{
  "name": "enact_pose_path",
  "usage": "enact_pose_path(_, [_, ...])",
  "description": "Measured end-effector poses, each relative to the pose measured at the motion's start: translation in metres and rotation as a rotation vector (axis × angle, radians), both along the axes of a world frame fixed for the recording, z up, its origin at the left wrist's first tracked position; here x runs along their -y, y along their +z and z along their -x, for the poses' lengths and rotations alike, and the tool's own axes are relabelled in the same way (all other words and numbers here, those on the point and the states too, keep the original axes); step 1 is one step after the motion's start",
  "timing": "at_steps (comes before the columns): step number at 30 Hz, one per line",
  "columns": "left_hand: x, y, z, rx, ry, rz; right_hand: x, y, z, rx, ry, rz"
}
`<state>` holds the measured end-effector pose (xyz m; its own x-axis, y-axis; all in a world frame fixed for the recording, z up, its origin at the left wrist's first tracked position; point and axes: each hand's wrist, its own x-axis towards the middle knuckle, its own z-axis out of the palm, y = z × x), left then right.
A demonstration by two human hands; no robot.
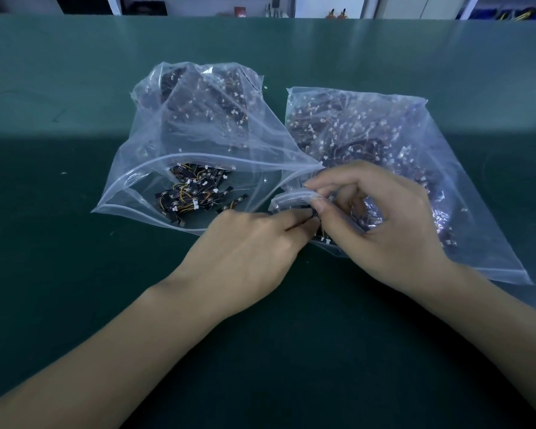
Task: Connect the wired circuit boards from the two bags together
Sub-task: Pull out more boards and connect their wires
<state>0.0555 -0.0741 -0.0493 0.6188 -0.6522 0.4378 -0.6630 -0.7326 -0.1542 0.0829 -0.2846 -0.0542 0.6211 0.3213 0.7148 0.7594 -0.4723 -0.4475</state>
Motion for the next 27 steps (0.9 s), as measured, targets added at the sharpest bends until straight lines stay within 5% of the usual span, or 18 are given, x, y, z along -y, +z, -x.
enact_pose_path(7, [-0.029, 0.01, -0.004, -0.13, 0.086, 0.481, 0.002, 0.002, 0.0, -0.039, 0.005, 0.0])
enact_pose_path(14, [-0.057, 0.003, -0.022, -0.135, 0.474, 0.319, 0.001, 0.003, 0.002, -0.068, -0.004, -0.011])
enact_pose_path(27, [-0.055, 0.006, -0.021, -0.172, 0.511, 0.241, 0.003, 0.005, 0.002, -0.054, 0.036, 0.028])
